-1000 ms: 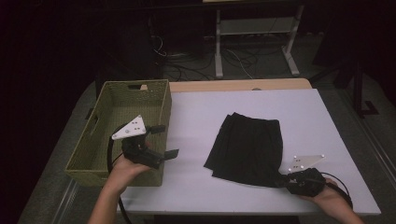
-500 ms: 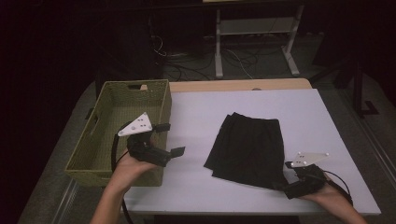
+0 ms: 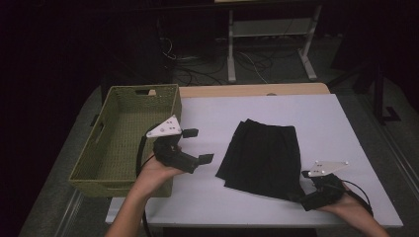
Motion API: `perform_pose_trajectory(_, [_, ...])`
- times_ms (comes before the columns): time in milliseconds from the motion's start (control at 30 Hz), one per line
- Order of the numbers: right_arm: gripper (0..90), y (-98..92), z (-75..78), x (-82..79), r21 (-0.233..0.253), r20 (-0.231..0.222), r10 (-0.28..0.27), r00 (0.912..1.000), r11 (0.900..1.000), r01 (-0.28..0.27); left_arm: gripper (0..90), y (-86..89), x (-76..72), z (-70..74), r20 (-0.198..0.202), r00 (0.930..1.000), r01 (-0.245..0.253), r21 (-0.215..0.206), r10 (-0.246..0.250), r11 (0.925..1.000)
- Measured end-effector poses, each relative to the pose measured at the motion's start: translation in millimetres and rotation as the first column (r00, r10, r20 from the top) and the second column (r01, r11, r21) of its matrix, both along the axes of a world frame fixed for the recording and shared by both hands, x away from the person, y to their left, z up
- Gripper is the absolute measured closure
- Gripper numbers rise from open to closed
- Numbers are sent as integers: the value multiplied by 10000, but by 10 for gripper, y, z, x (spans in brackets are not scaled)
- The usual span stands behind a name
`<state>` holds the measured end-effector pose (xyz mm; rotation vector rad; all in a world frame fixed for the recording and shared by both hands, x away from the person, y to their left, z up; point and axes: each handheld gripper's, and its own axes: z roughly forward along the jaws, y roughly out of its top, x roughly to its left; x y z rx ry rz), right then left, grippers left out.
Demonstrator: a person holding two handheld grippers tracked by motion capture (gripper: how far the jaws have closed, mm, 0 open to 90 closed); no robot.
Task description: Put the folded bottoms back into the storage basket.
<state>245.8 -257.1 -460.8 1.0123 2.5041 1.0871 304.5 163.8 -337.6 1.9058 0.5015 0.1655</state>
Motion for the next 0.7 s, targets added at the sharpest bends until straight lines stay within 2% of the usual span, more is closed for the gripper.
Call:
perform_pose_trajectory(200, [37,-1,6,-2,4,59,0,10000,10000,0,6,-104,2,-46,-45,9998,205,5,-205,9998])
perform_pose_trajectory(400, [35,7,-11,-1,-15,64,150,9999,9999,-150,6,-170,-31,-168,-219,9994,283,82,-281,9996])
perform_pose_trajectory(567, [20,5,-3,3,102,136,71,9999,9999,-72,6,-205,-62,-217,-127,9995,292,253,-289,9993])
perform_pose_trajectory(700, [21,4,-6,8,123,116,88,9999,9999,-89,6,-227,-75,-246,-169,9994,304,223,-301,9993])
